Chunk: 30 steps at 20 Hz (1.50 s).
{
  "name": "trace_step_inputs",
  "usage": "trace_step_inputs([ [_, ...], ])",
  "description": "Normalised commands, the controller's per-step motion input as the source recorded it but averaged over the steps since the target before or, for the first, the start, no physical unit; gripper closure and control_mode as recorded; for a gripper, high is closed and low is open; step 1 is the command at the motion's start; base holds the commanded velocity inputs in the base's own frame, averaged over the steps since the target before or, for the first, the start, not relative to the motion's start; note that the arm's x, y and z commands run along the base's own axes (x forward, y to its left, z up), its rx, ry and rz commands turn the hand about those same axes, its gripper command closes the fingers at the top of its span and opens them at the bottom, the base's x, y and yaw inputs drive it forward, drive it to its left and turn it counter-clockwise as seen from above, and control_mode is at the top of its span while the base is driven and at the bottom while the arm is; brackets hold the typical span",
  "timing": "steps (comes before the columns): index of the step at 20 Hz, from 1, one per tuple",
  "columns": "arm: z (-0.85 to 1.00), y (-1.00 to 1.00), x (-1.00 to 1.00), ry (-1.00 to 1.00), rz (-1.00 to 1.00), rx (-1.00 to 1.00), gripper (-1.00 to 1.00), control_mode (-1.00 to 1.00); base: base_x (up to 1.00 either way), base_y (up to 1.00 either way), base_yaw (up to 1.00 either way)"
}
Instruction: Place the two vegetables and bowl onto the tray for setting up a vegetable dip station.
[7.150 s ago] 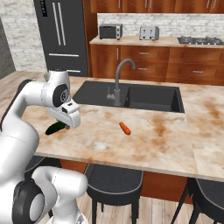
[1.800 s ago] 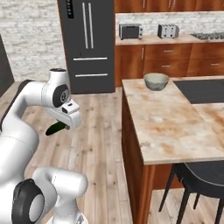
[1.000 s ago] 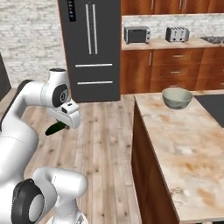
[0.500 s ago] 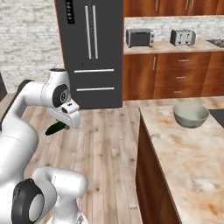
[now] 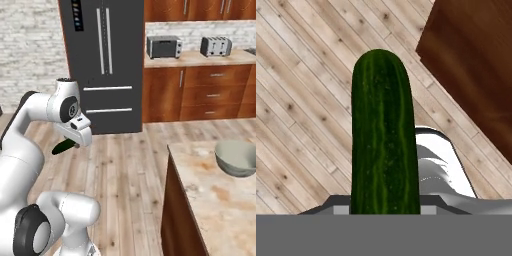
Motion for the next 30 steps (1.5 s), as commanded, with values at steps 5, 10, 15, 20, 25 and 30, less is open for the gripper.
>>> trace_step_inputs([
  [5, 0.00, 0.00, 0.00, 0.00, 0.00, 0.00, 1.00, 1.00, 0.70, 0.32, 0.00],
  [10, 0.00, 0.00, 0.00, 0.00, 0.00, 0.00, 1.00, 1.00, 0.71, 0.26, -0.07],
  [15, 0.00, 0.00, 0.00, 0.00, 0.00, 0.00, 1.00, 1.00, 0.69, 0.24, -0.17],
  [20, 0.00, 0.00, 0.00, 0.00, 0.00, 0.00, 1.00, 1.00, 0.65, 0.27, -0.25],
  [25, 0.00, 0.00, 0.00, 0.00, 0.00, 0.00, 1.00, 1.00, 0.64, 0.27, -0.28],
  [30, 0.00, 0.00, 0.00, 0.00, 0.00, 0.00, 1.00, 1.00, 0.57, 0.25, -0.38],
])
